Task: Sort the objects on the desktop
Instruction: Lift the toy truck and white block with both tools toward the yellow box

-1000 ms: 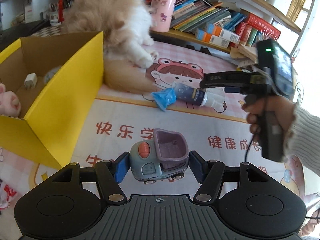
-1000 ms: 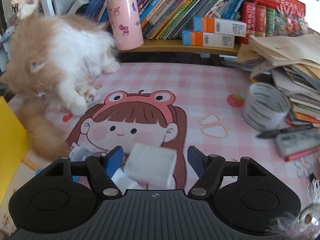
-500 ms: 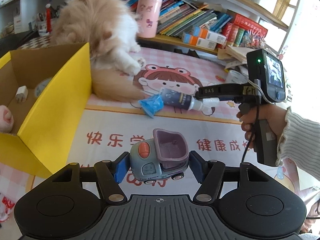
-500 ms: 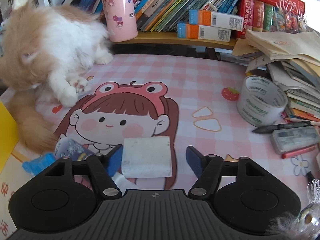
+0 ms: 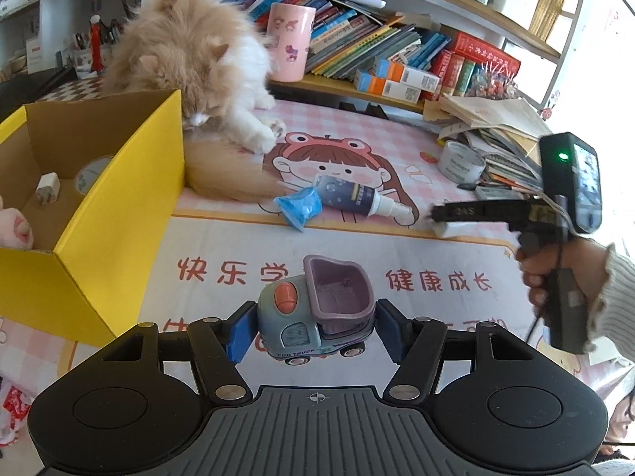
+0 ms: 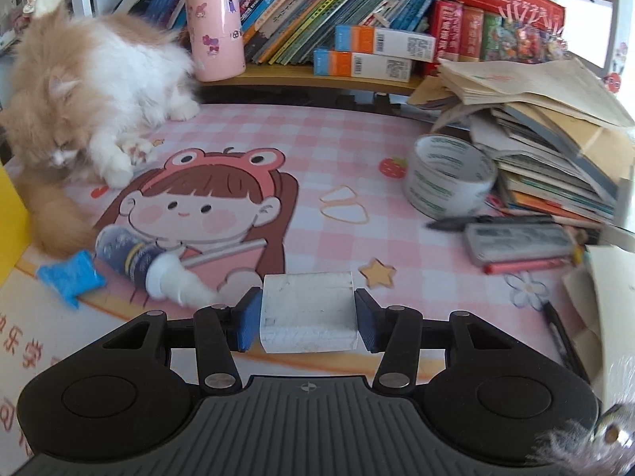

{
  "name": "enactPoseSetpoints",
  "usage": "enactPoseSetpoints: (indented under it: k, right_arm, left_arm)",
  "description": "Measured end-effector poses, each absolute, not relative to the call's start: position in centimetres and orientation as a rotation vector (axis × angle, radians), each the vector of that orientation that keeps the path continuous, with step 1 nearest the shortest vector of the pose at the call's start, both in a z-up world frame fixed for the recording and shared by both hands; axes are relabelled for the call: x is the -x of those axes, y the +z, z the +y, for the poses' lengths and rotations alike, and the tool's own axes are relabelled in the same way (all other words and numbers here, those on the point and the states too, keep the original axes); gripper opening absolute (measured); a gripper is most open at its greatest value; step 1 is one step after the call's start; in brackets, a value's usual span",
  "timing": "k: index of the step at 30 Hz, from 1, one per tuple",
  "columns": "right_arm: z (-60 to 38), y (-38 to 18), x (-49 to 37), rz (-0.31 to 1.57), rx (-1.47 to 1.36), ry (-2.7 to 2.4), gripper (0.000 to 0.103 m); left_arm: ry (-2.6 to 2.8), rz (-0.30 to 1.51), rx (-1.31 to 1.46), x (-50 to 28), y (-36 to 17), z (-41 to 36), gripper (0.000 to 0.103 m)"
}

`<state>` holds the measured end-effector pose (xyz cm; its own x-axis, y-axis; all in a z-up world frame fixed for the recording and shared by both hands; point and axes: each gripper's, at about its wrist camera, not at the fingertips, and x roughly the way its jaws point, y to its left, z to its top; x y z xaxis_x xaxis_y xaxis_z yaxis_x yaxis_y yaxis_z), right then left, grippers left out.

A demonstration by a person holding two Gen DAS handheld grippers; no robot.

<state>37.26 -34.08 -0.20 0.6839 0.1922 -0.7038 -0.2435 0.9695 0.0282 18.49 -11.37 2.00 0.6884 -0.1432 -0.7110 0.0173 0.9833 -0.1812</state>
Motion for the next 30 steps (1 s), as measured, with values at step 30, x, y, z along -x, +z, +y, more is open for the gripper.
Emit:
enactPoseSetpoints:
  k: [30]
  right_arm:
    - [-33.7, 3.5, -21.8, 0.771, -0.062, 0.166, 0.046]
  left_arm:
    - [-0.308, 0.765, 0.112, -15.6, 2.7, -8.3, 0.064]
